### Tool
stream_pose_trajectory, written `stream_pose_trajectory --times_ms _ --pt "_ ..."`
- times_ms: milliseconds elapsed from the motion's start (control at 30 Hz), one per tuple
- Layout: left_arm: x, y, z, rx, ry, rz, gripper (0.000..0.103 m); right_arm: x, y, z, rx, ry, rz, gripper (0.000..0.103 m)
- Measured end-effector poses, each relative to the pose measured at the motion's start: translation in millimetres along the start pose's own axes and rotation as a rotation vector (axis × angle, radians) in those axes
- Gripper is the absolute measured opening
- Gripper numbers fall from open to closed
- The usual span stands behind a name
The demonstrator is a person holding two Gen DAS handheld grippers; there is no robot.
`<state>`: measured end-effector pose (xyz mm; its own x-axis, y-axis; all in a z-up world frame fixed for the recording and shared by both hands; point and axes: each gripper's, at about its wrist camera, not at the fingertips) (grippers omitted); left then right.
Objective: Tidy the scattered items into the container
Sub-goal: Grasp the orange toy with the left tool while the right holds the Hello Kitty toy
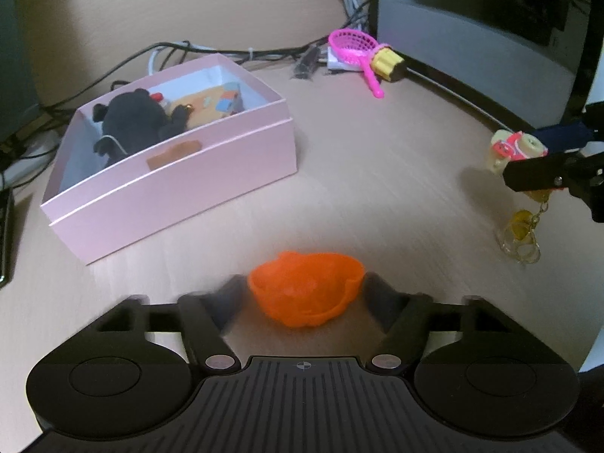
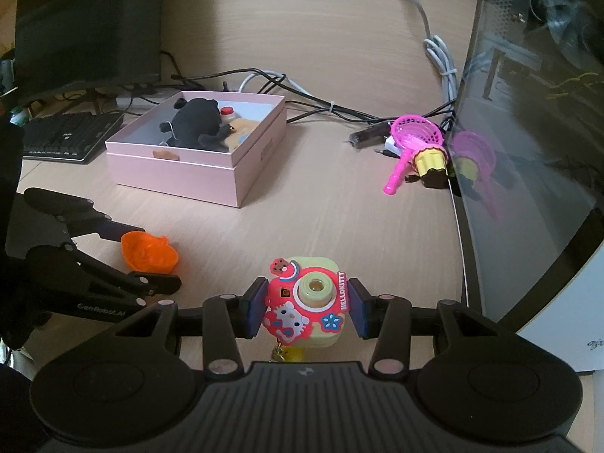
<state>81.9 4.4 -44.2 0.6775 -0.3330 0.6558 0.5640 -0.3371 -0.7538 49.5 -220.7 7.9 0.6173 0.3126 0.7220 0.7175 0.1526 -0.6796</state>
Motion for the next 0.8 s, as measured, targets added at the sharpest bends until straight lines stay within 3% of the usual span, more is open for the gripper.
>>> stream_pose_trajectory --times_ms 100,467,667,800 --pt "0.6 -2.0 -0.5 0.016 -0.010 -0.008 0.063 2.9 2.4 3.0 0.038 -0.012 0.011 0.044" --pt "11.4 -45.5 7.6 0.028 -0.019 -0.051 0.063 38.2 14.6 42.1 0.207 -0.156 -0.015 0.044" --pt "33.9 -63.1 39.6 0.083 -0.054 -0.112 0.063 79.3 15.2 55.6 0.239 -0.196 -0.101 0.044" --pt "56.1 -74.7 65.0 0.109 -0.079 -0.176 0.063 122.1 15.7 51.1 0.234 -0.138 -0.199 0.044"
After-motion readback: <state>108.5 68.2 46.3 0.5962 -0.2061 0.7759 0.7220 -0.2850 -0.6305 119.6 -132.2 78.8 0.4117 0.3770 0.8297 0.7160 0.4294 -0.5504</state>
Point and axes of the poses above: each gripper's, at about its wrist camera, not at the fingertips, and y roughly the way its jaws point, z to its left, x to its top, and after that the axes turned 7 degrees about -x, right-handed
